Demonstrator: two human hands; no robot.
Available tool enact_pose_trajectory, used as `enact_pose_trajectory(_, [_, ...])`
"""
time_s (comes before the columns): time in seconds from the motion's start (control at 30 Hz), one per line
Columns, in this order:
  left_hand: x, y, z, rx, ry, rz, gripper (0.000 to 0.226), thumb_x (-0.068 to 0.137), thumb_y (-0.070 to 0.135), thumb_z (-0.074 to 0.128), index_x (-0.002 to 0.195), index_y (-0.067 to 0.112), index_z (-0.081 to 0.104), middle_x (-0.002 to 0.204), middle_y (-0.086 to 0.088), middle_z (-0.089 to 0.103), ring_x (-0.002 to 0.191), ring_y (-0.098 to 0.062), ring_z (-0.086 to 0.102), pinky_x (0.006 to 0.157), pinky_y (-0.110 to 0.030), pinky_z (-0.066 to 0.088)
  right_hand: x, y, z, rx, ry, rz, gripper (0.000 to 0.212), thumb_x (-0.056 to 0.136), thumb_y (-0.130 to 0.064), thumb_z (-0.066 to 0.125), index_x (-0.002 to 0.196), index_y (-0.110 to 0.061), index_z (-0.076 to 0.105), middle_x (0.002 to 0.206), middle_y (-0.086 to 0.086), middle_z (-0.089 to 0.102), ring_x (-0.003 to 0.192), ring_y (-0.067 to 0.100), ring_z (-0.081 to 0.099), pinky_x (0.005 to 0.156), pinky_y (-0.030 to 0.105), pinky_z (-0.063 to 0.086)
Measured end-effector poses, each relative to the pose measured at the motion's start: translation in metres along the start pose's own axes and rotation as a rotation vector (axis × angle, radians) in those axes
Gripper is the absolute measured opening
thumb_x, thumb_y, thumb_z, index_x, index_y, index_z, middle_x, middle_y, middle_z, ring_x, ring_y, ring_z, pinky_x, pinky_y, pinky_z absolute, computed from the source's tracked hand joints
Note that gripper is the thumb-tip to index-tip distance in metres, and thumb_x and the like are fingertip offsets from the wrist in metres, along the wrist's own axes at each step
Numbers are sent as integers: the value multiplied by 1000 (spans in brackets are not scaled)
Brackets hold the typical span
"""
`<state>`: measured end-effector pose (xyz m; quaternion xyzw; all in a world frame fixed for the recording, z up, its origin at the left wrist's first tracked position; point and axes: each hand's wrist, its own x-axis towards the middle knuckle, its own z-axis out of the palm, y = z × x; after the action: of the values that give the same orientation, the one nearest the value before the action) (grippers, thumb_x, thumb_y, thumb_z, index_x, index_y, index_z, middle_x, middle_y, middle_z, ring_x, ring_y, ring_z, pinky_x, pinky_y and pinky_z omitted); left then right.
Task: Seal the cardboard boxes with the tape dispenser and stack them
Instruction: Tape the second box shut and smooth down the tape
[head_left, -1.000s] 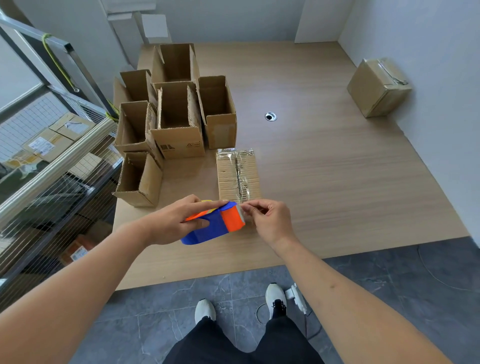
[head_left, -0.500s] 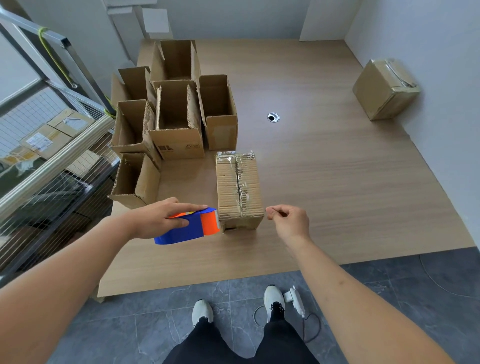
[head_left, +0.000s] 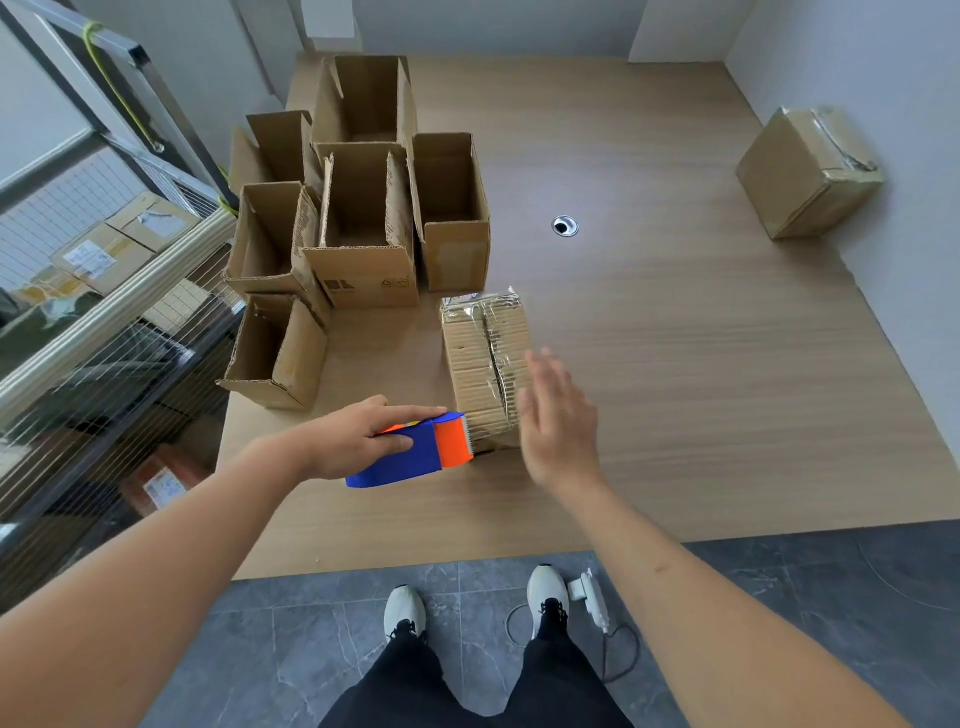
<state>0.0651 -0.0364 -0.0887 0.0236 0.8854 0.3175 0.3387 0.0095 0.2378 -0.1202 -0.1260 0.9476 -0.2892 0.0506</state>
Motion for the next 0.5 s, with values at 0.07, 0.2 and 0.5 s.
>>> enact_pose_trajectory(0.07, [0, 1, 5, -46, -1, 11, 53, 108, 37, 44, 139, 76, 26, 117, 7, 48, 103, -17, 51, 92, -38, 42, -1, 0, 15, -173, -167, -194, 61, 106, -52, 16, 163, -31, 14, 171, -5, 3, 157, 12, -4, 125, 39, -3])
enact_pose_trajectory(0.2, [-10, -16, 7, -142, -25, 53, 57, 108, 31, 46, 138, 77, 28, 116, 5, 48, 104, -17, 51, 95, -35, 41, 2, 8, 27, -374, -236, -236, 64, 106, -56, 8, 163, -30, -2, 169, -5, -13, 154, 10, -20, 124, 39, -17])
enact_pose_trajectory(0.5, [-14, -40, 15, -14, 31, -7, 52, 108, 43, 39, 143, 74, 19, 113, 2, 47, 99, -17, 51, 90, -36, 42, 5, 3, 24, -410, -327, -197, 69, 98, -62, -5, 161, -34, -12, 168, -7, -20, 152, 10, -25, 124, 40, -17])
